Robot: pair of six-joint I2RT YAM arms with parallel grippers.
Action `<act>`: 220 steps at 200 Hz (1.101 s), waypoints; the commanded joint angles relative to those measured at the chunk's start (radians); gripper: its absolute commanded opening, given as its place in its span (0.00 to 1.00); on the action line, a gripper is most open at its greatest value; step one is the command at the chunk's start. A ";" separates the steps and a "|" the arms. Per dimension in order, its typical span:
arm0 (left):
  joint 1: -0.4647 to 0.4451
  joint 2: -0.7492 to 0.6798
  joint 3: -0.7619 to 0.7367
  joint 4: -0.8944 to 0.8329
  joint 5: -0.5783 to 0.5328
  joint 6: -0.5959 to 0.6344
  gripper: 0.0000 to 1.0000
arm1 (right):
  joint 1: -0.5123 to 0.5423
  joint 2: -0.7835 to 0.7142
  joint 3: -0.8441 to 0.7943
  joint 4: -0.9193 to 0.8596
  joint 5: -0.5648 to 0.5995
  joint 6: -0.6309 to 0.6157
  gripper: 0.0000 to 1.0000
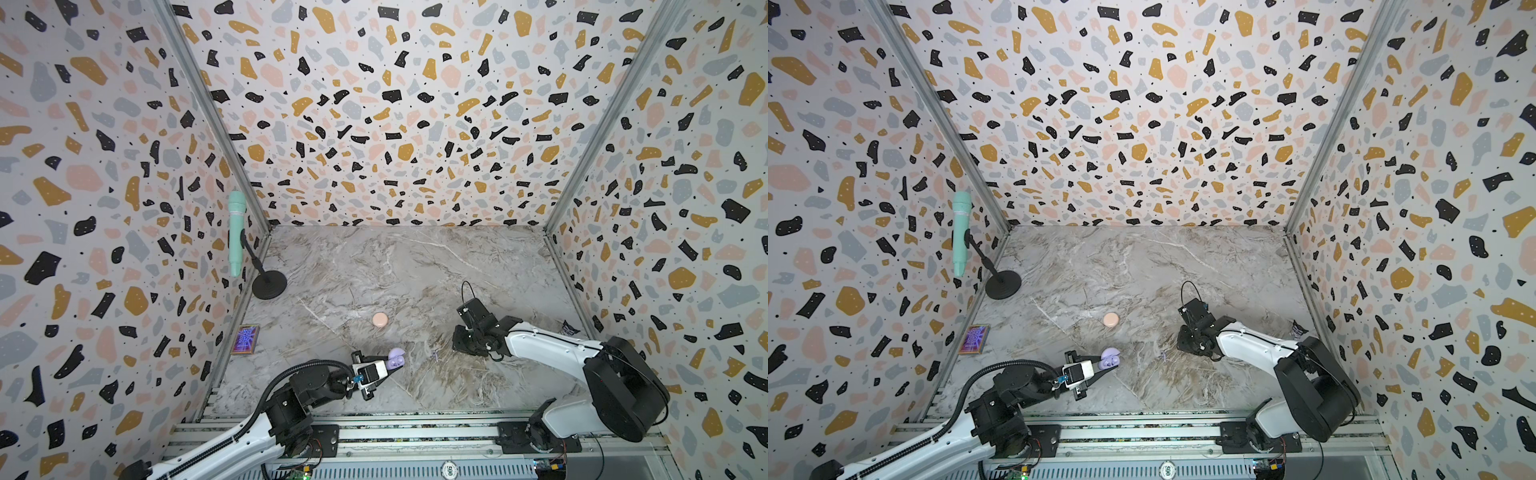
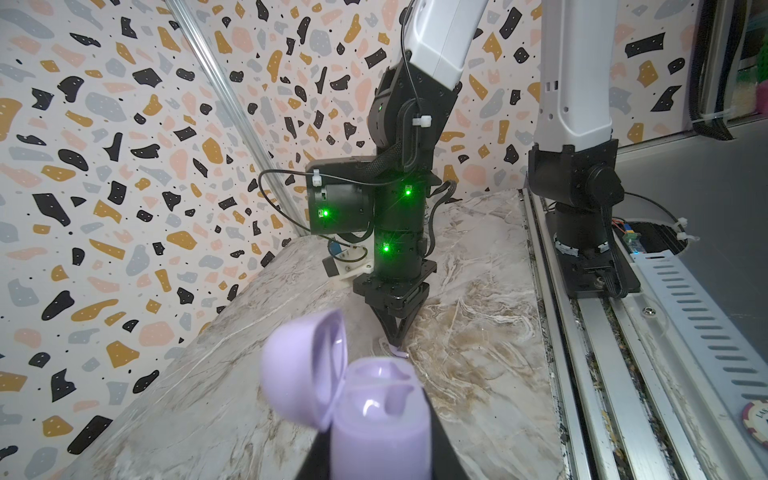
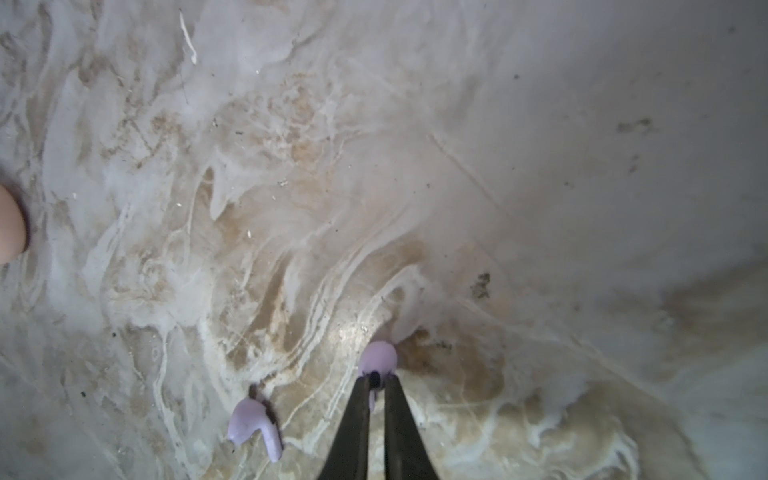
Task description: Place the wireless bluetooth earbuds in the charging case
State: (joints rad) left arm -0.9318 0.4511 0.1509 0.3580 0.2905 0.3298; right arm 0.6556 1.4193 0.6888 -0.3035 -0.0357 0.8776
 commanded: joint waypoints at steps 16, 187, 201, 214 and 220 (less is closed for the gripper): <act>-0.003 0.001 0.028 0.024 0.007 0.012 0.00 | -0.003 -0.004 0.005 -0.066 0.015 -0.030 0.15; -0.005 0.001 0.028 0.023 0.016 0.010 0.00 | -0.004 0.049 0.001 -0.009 -0.006 -0.091 0.15; -0.004 0.003 0.027 0.022 0.016 0.009 0.00 | -0.002 0.041 -0.007 0.004 -0.019 -0.095 0.14; -0.005 0.004 0.027 0.022 0.017 0.009 0.00 | -0.003 0.030 -0.016 0.019 -0.033 -0.100 0.14; -0.005 0.004 0.027 0.022 0.017 0.009 0.00 | -0.003 0.024 -0.019 0.023 -0.036 -0.102 0.14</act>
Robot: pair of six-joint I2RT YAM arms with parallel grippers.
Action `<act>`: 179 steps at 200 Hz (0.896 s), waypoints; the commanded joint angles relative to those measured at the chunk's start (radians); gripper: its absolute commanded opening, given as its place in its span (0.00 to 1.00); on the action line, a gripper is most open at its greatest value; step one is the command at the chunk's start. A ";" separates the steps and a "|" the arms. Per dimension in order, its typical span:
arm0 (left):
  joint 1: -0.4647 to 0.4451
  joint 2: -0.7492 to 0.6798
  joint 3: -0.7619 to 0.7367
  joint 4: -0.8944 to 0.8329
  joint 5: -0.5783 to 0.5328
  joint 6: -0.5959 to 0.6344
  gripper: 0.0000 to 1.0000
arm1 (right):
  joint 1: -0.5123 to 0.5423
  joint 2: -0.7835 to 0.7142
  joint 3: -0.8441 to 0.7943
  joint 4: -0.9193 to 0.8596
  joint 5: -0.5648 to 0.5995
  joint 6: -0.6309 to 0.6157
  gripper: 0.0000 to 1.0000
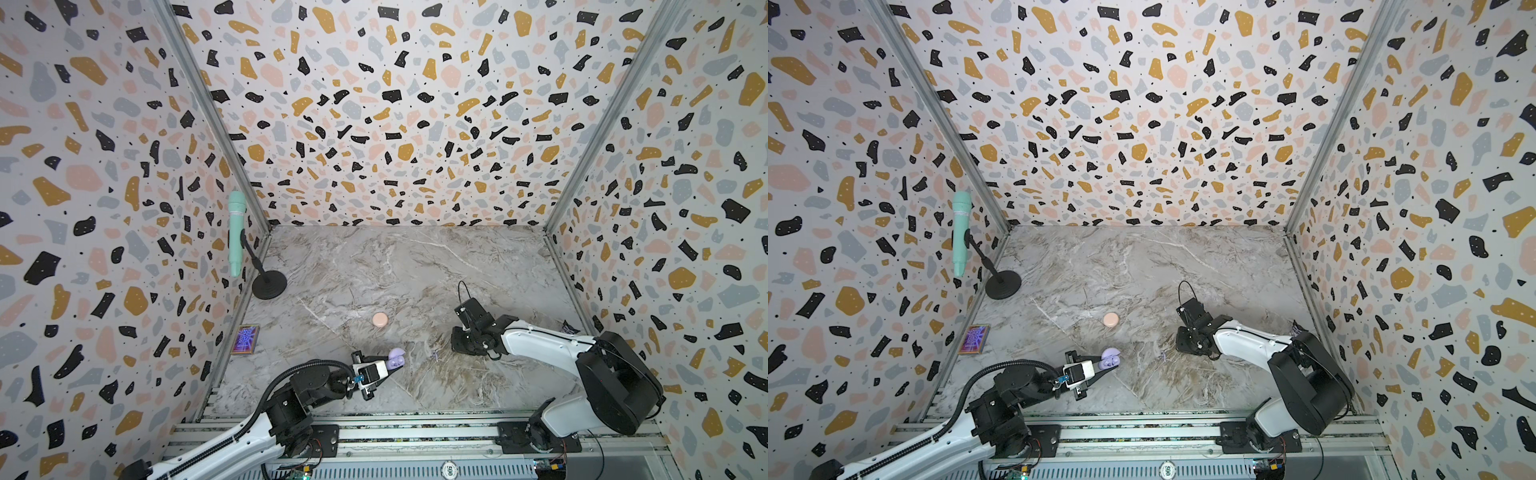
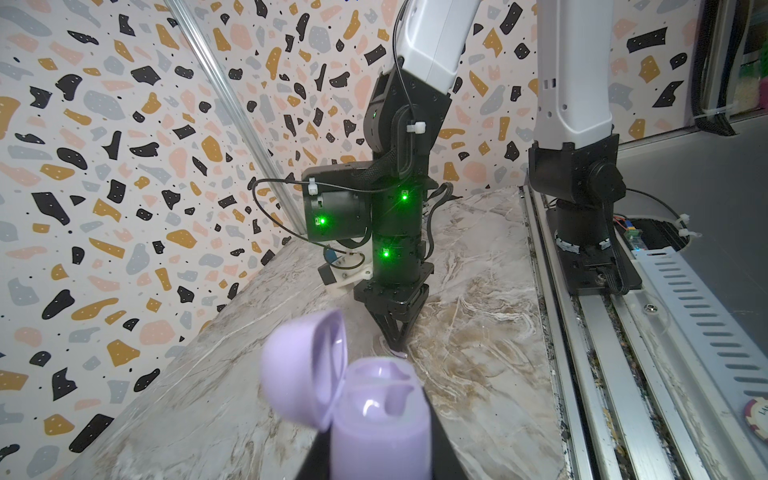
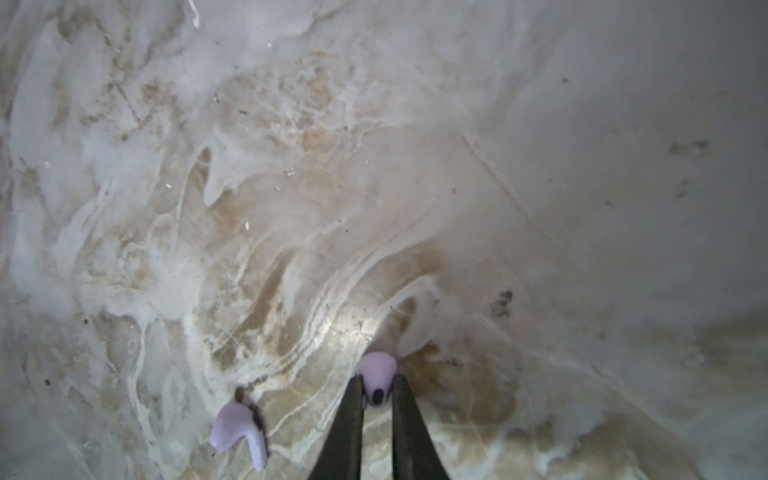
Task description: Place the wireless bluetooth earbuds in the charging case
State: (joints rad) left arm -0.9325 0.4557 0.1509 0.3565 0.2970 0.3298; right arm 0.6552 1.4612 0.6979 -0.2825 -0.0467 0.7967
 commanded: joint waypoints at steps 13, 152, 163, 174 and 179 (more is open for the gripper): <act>-0.005 0.001 0.027 0.024 0.012 0.009 0.00 | -0.003 -0.031 -0.039 0.021 -0.041 -0.027 0.14; -0.006 0.015 0.029 0.019 0.024 0.007 0.00 | -0.037 -0.122 -0.169 0.202 -0.213 -0.063 0.14; -0.006 0.017 0.029 0.019 0.024 0.005 0.00 | -0.045 -0.125 -0.180 0.213 -0.225 -0.067 0.14; -0.006 0.016 0.029 0.020 0.025 0.006 0.00 | -0.057 -0.128 -0.190 0.225 -0.241 -0.070 0.14; -0.006 0.016 0.029 0.019 0.025 0.006 0.00 | -0.063 -0.130 -0.194 0.228 -0.247 -0.071 0.14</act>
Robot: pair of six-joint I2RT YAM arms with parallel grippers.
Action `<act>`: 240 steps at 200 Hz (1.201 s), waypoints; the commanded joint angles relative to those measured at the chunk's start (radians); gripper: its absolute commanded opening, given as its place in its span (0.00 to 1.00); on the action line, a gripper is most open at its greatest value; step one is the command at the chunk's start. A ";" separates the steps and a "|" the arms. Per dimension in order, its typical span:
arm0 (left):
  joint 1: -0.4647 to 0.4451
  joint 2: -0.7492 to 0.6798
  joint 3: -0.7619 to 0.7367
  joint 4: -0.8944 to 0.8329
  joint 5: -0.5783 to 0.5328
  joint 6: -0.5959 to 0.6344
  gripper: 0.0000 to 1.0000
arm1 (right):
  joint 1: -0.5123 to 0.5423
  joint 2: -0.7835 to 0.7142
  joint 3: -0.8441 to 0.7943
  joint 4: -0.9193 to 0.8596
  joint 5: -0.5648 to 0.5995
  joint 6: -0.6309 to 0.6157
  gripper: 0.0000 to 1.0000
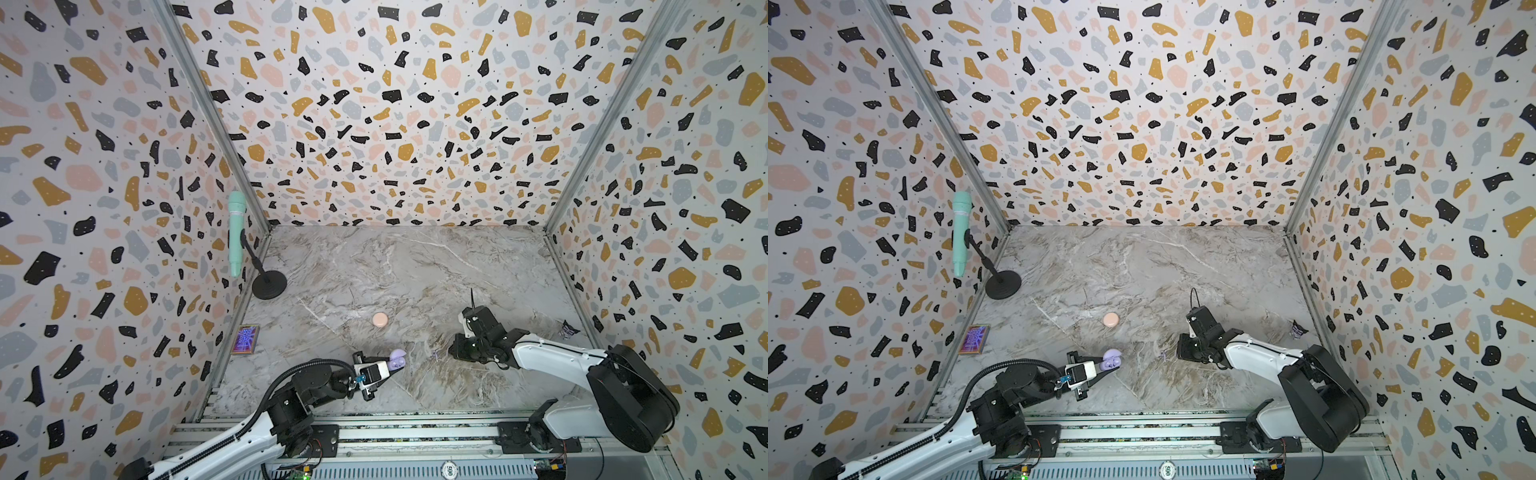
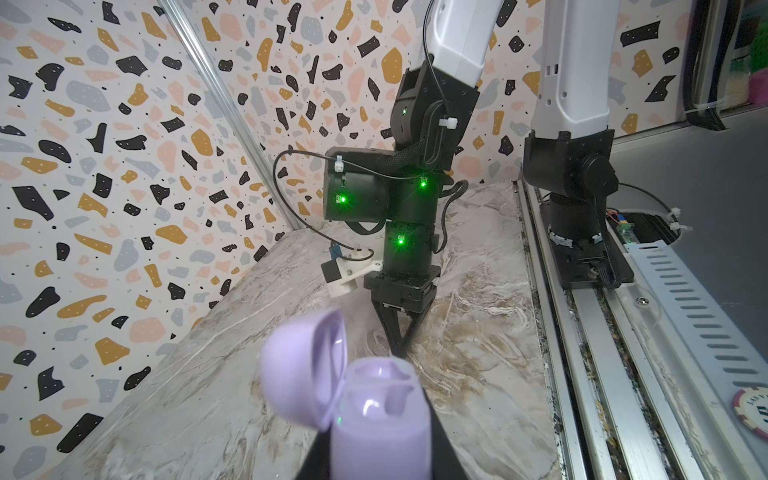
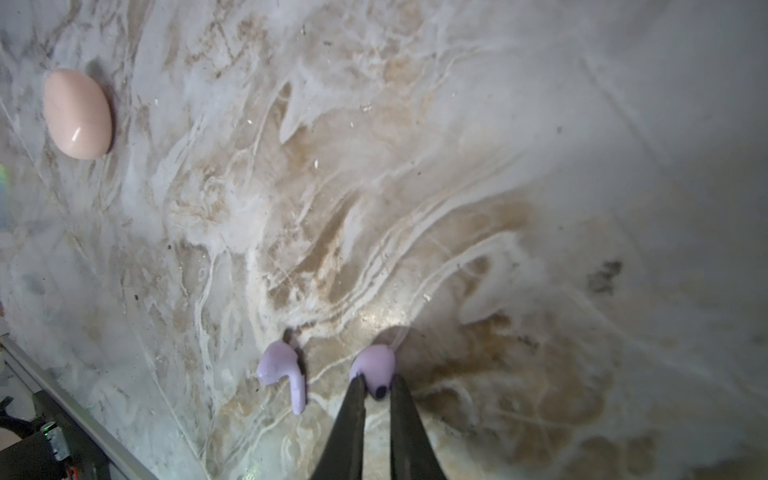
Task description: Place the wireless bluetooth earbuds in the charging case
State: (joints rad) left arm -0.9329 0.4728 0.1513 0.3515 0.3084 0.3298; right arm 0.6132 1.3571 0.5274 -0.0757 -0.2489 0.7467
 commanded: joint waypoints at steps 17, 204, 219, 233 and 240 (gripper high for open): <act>-0.006 0.001 0.028 0.024 0.014 0.006 0.00 | -0.042 -0.026 -0.041 0.035 -0.070 -0.025 0.14; -0.007 0.014 0.033 0.013 0.019 0.008 0.00 | -0.189 -0.050 -0.155 0.125 -0.250 -0.081 0.14; -0.007 0.016 0.033 0.012 0.020 0.010 0.00 | -0.201 -0.044 -0.158 0.120 -0.259 -0.087 0.14; -0.009 0.018 0.034 0.011 0.020 0.010 0.00 | -0.205 -0.039 -0.165 0.129 -0.268 -0.086 0.14; -0.009 0.018 0.034 0.010 0.020 0.010 0.00 | -0.208 -0.035 -0.166 0.127 -0.268 -0.086 0.14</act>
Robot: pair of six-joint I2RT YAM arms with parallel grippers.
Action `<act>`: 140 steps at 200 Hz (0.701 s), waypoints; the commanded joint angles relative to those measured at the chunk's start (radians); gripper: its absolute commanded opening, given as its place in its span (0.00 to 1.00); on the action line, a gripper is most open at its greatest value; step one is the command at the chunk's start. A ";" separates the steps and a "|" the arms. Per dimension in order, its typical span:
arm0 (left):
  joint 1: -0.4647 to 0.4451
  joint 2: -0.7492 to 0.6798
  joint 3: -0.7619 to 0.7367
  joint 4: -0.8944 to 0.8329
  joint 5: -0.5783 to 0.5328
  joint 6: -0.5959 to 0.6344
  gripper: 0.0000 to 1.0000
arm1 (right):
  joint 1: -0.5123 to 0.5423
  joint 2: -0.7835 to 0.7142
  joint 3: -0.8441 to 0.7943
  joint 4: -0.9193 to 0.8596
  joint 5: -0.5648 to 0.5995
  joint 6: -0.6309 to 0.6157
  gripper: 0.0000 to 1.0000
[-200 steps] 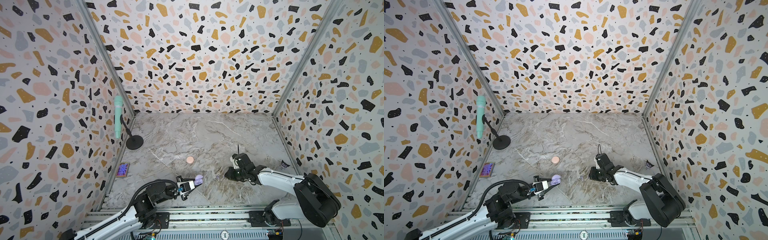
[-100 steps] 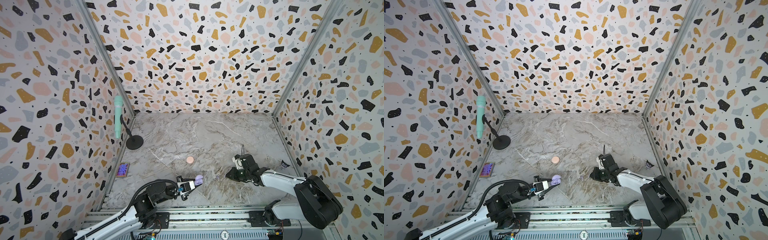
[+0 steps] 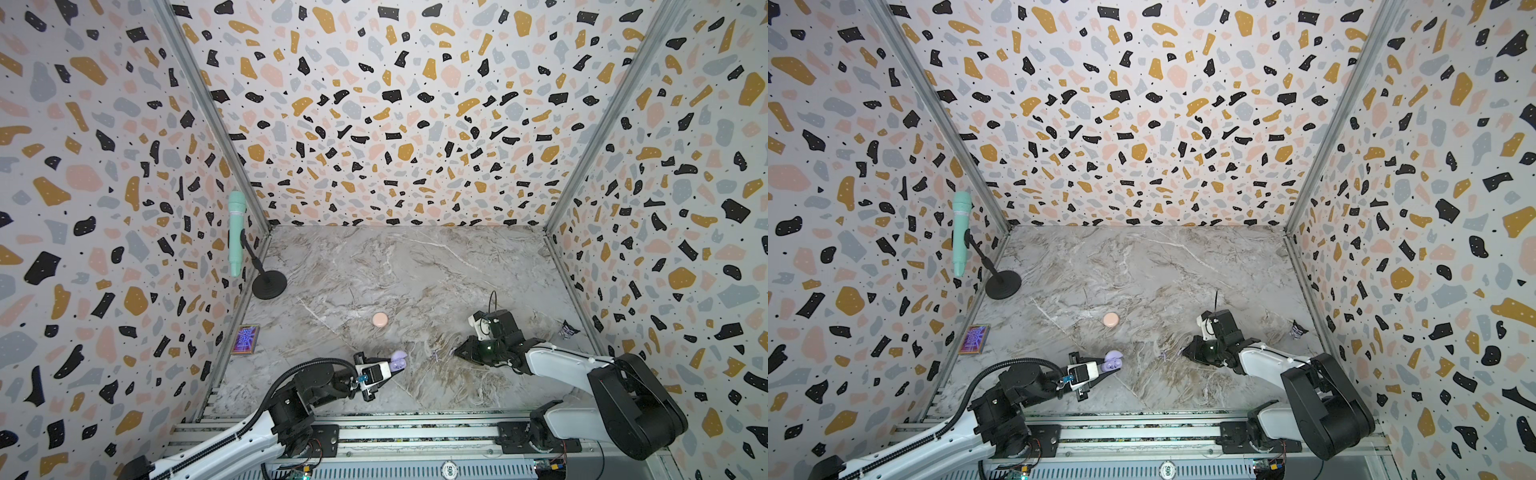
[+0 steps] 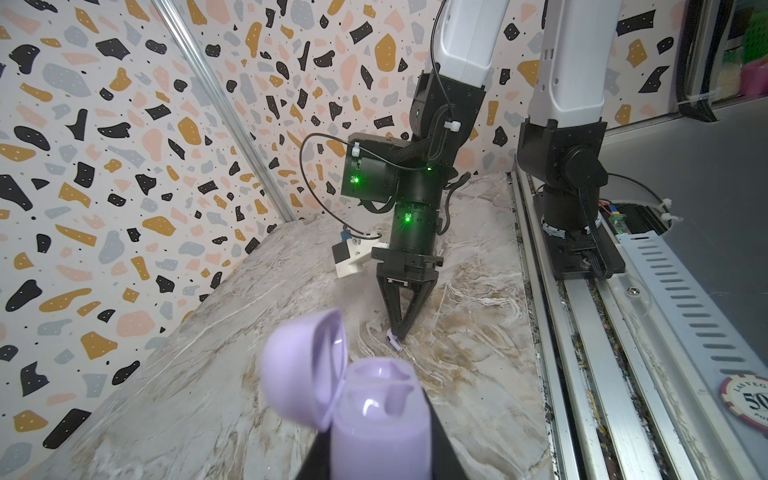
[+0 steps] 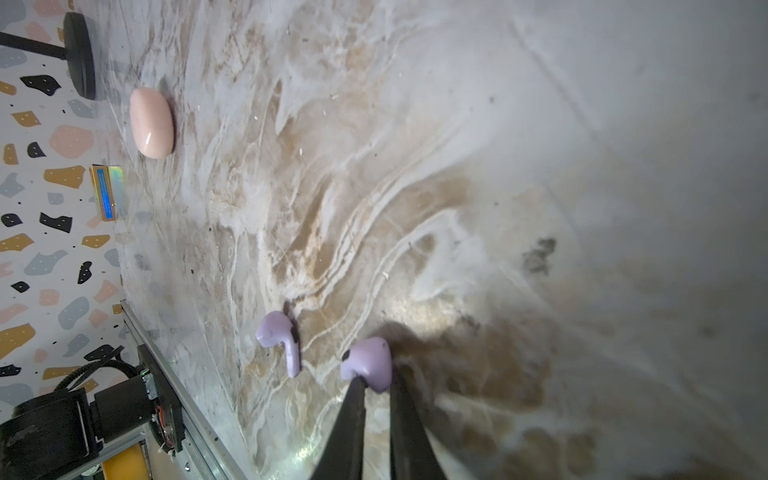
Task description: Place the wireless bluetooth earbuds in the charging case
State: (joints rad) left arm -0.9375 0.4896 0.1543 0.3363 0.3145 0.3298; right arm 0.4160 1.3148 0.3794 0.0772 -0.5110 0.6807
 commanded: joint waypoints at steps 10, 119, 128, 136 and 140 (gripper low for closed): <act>-0.004 0.001 0.031 0.026 0.015 0.012 0.00 | -0.015 0.012 -0.020 -0.026 -0.009 -0.020 0.14; -0.007 0.007 0.034 0.020 0.018 0.015 0.00 | -0.044 0.011 -0.020 -0.074 0.004 -0.030 0.14; -0.007 0.007 0.034 0.019 0.020 0.015 0.00 | -0.045 -0.001 -0.020 -0.073 -0.003 -0.031 0.15; -0.006 0.007 0.034 0.019 0.020 0.017 0.00 | -0.045 -0.019 -0.020 -0.068 -0.012 -0.029 0.17; -0.007 0.007 0.034 0.018 0.020 0.017 0.00 | -0.045 -0.028 -0.019 -0.068 -0.017 -0.029 0.18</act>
State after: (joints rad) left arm -0.9386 0.4999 0.1562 0.3195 0.3172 0.3302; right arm 0.3779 1.3201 0.3748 0.0750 -0.5407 0.6666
